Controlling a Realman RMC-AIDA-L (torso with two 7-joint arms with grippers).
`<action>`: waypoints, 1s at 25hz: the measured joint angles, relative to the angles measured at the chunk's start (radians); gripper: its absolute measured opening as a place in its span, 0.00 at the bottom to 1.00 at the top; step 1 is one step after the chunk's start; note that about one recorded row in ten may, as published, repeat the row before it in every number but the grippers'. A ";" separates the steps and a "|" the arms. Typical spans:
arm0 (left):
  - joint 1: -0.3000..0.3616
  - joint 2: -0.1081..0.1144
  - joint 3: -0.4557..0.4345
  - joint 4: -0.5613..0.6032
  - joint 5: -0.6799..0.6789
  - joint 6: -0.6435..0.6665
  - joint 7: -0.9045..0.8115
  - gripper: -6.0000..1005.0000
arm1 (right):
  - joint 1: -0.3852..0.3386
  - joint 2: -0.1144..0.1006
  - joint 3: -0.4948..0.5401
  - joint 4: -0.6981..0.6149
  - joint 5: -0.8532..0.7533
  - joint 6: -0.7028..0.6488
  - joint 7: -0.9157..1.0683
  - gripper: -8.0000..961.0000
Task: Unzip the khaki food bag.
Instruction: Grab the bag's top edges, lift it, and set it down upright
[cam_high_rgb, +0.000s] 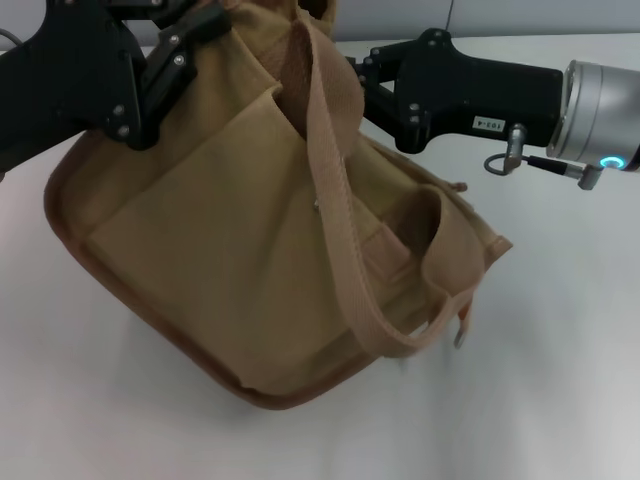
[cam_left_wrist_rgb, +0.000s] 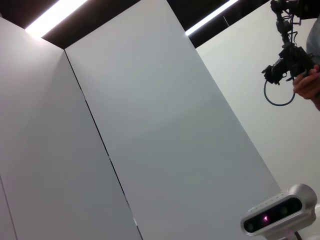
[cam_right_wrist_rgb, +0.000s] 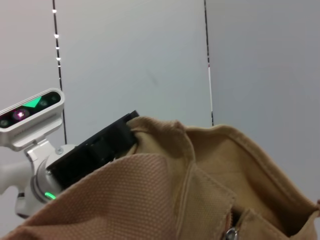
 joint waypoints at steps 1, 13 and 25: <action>0.000 0.000 0.000 0.000 0.000 0.000 0.000 0.09 | 0.000 0.000 0.000 0.000 0.000 0.000 0.000 0.01; -0.010 -0.007 -0.002 0.000 0.000 -0.004 0.003 0.09 | -0.001 -0.012 0.027 -0.027 -0.121 -0.112 0.008 0.01; -0.015 -0.009 -0.011 -0.009 -0.001 -0.012 0.008 0.10 | -0.017 -0.012 0.102 -0.147 -0.297 -0.211 0.064 0.01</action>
